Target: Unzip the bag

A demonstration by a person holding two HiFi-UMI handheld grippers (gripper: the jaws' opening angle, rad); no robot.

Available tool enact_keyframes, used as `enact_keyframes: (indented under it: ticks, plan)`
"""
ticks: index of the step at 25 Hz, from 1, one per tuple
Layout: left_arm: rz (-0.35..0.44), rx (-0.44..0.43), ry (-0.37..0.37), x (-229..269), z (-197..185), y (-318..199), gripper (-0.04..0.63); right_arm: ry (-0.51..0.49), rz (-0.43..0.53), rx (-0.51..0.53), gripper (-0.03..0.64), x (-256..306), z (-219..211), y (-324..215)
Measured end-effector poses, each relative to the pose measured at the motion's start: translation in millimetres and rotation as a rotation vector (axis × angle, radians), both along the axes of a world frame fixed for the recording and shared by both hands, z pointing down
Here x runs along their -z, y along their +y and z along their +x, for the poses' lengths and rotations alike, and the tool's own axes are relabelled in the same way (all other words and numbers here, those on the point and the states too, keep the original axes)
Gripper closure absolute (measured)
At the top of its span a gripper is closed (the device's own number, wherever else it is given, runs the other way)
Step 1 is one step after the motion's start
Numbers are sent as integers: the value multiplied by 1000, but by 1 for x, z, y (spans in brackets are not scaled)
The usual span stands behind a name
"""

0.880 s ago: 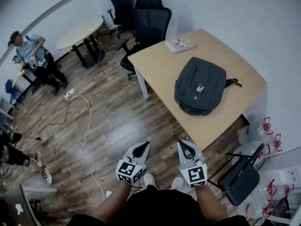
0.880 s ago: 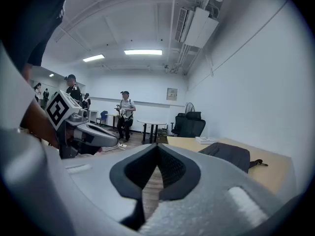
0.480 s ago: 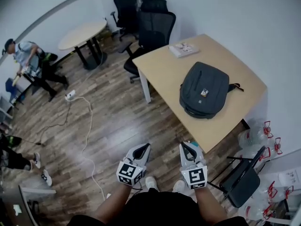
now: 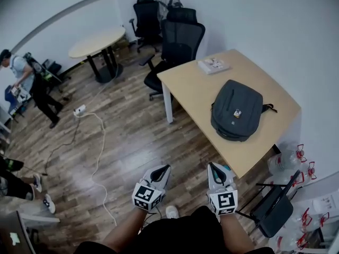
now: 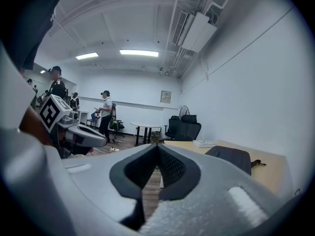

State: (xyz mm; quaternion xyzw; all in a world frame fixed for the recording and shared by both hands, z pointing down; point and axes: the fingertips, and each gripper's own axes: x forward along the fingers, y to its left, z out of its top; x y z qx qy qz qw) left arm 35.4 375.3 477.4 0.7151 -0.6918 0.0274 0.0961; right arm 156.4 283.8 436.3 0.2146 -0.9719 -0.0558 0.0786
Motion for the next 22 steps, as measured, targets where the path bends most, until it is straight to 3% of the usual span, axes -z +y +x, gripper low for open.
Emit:
enact_keyframes:
  ticks: [9,22]
  plan:
    - [-28,-20,11,-13,-25,-18,577,34,-13,-7,614,-10,-22,-18]
    - [-82,-47,-15,-18,-79,-108,577,51,-34,-17,614,-22,-74,-119]
